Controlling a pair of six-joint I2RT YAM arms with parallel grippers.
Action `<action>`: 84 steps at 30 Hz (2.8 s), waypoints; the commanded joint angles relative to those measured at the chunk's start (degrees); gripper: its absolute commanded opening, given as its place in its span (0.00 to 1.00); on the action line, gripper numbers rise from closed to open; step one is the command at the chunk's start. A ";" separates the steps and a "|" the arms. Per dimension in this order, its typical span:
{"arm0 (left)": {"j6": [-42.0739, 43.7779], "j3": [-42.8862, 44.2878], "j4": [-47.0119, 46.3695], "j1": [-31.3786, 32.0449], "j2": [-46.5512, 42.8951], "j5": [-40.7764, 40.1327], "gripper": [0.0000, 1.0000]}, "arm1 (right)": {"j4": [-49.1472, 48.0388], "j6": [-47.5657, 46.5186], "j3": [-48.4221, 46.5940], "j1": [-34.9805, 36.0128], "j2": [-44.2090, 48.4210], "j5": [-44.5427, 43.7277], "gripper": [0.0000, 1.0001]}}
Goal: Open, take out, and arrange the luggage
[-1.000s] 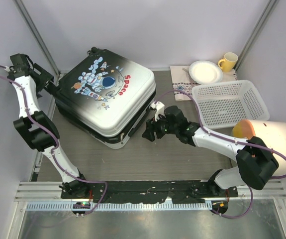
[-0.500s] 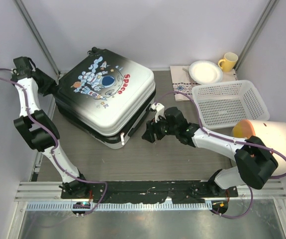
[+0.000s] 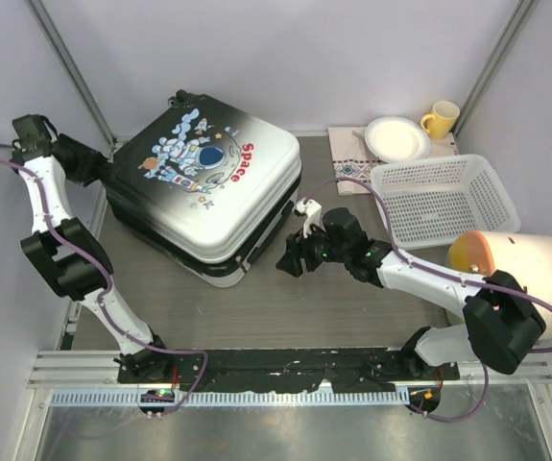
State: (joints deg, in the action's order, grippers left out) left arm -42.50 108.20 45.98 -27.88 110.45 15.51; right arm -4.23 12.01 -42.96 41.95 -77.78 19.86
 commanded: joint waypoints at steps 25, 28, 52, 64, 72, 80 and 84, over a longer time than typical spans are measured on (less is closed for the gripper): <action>-4.35 -12.05 -5.46 -0.51 -11.84 9.19 0.00 | -27.84 -5.07 1.65 16.23 -7.99 -17.74 0.65; -4.61 -12.66 -5.81 -0.42 -11.75 9.54 0.00 | -32.23 -5.94 1.65 16.40 -9.40 -18.54 0.65; -4.70 -13.72 -6.96 -1.21 -12.11 9.63 0.00 | -36.92 -6.29 -0.37 16.32 -14.26 -18.63 0.01; -2.59 -9.94 -5.98 -2.35 -9.21 6.29 0.00 | -10.98 -13.83 -0.81 3.07 -2.64 -14.58 0.01; -2.59 -9.68 -6.69 -2.27 -7.62 5.41 0.00 | -10.45 -17.28 -4.76 -2.93 -8.62 -8.61 0.01; -2.58 -7.40 -4.85 -2.27 -5.87 3.30 0.00 | -10.09 -21.32 -7.84 -8.81 -11.87 -8.61 0.01; -2.76 -5.47 -4.49 -2.27 -4.55 2.86 0.00 | -13.52 -24.57 -9.24 -16.09 -13.89 -7.03 0.01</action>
State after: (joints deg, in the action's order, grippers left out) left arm -45.67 98.72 46.70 -29.58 104.20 22.17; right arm -15.49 -7.60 -49.43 33.01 -90.50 15.66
